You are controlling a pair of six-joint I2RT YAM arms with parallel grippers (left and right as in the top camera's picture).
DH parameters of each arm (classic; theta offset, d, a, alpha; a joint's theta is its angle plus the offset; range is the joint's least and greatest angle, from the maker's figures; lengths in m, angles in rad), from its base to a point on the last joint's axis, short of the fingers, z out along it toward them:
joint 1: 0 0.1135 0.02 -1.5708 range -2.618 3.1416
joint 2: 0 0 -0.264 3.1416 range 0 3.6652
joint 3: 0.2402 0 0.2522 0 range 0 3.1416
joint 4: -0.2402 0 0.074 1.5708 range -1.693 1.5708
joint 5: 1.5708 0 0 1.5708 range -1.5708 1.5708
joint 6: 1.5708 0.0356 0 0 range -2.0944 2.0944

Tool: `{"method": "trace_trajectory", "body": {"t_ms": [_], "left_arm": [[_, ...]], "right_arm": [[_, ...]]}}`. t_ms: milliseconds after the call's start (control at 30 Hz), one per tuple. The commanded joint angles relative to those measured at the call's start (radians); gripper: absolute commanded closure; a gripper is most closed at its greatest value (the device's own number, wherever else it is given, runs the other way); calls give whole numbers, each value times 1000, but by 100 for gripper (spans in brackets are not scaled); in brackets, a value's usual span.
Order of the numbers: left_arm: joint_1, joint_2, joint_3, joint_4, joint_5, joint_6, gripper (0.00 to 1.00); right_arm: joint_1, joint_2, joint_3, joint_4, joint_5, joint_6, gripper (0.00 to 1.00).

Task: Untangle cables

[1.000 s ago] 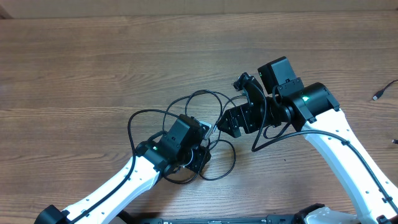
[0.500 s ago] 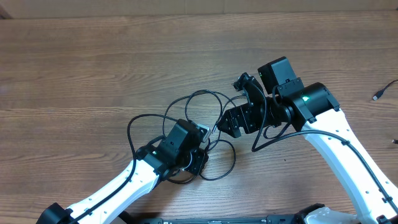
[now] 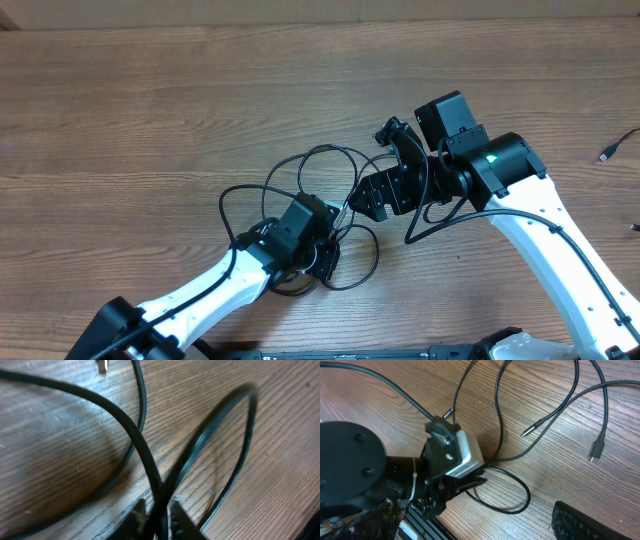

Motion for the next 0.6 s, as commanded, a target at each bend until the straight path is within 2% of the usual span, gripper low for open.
{"method": "trace_trajectory", "body": {"t_ms": [0,167,233,300,567], "left_arm": [[-8,11,-10,5,12,-19,90],[-5,-6,6,10,38,-18,89],[-5,-23,18,3,37,-18,88],[-4,-38,32,-5,32,-18,86],[28,-91,126,-79,29,-26,80]], "right_arm": [[-4,-3,0,6,-5,-1,5],[-4,-3,0,10,-6,0,5],[-4,-3,0,-8,-6,20,0],[-4,-3,0,-39,-5,19,0],[-4,-3,0,-169,-4,-149,0]]}}
